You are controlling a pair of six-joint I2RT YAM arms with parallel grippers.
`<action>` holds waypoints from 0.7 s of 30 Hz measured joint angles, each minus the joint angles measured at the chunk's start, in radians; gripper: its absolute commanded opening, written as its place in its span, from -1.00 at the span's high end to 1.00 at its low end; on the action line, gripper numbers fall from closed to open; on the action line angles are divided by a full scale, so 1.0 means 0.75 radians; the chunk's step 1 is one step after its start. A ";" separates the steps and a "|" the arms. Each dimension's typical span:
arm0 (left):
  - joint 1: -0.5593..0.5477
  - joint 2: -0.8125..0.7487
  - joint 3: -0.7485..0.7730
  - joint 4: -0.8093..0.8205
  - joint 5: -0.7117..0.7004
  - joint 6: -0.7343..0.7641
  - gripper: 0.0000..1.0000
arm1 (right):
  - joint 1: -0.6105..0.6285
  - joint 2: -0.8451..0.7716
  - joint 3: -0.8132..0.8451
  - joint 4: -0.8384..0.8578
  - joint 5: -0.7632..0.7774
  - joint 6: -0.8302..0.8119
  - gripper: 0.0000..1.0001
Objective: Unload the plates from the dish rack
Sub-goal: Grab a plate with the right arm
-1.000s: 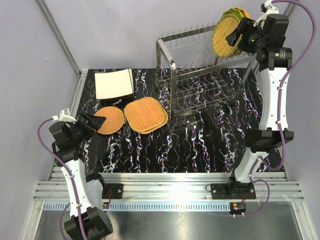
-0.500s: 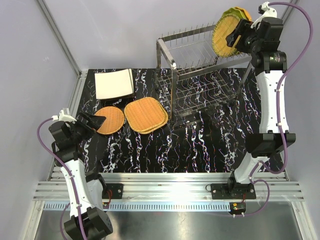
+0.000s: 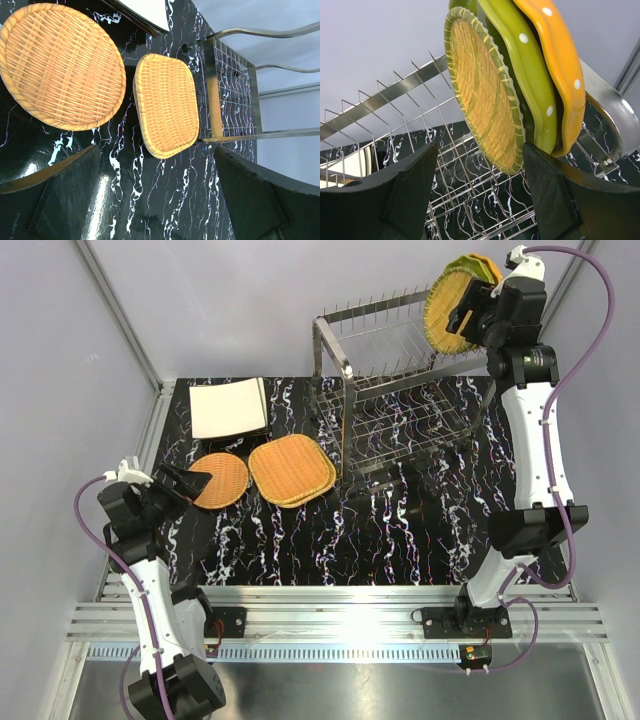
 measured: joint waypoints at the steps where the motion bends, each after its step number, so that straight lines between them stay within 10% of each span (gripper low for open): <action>1: 0.000 0.000 0.000 0.000 0.000 0.000 -0.98 | 0.005 -0.004 -0.009 0.008 0.012 -0.001 -0.54; 21: 0.000 -0.007 0.000 0.000 0.001 -0.005 -0.98 | 0.025 -0.044 -0.151 0.050 0.058 0.002 -0.52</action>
